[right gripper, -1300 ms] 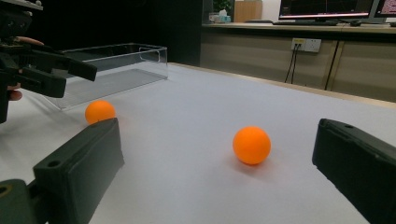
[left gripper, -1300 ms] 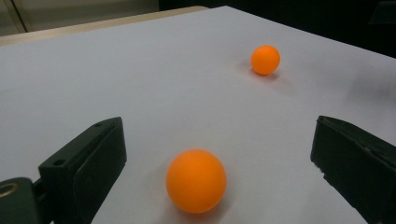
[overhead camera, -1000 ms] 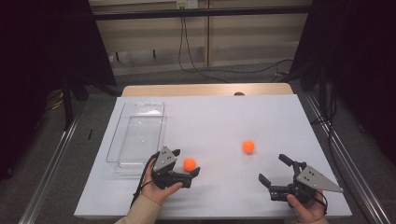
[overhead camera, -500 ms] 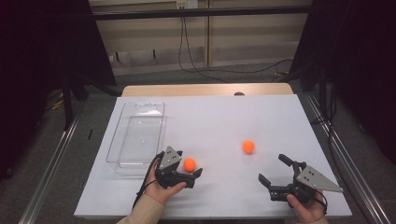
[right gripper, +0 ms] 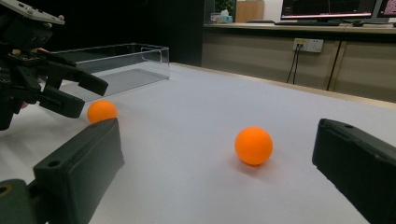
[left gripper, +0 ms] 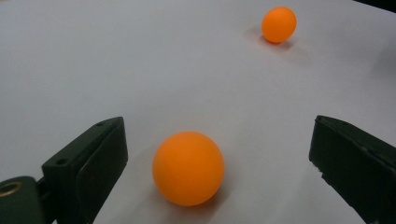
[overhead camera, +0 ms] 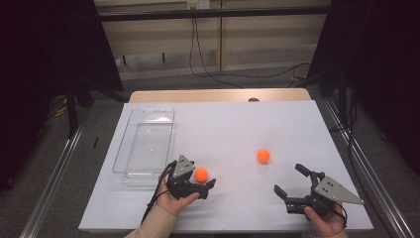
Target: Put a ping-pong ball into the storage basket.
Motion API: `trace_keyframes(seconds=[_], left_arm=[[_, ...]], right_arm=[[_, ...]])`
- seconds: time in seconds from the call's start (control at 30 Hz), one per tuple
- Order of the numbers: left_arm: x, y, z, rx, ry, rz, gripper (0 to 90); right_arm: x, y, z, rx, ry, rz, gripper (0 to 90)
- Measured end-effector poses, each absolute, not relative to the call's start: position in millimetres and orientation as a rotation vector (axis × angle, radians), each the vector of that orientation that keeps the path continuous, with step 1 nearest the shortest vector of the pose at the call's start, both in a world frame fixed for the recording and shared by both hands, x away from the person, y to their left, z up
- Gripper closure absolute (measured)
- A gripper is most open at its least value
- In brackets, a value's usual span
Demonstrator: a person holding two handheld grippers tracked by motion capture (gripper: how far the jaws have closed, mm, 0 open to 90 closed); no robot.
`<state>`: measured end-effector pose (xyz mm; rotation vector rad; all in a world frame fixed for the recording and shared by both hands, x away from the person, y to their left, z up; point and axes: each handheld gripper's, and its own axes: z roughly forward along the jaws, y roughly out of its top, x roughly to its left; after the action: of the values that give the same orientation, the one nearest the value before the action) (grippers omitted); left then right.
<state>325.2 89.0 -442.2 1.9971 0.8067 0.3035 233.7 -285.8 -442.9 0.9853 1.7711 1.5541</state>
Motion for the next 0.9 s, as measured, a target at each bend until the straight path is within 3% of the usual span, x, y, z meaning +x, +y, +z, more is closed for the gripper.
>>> trace_keyframes(seconds=[0.9], left_arm=[[331.4,87.2,-448.8,2.049,0.87,0.262,9.5]], right_arm=[[233.8,-285.9,-442.7,0.984,1.771,1.557,1.2]])
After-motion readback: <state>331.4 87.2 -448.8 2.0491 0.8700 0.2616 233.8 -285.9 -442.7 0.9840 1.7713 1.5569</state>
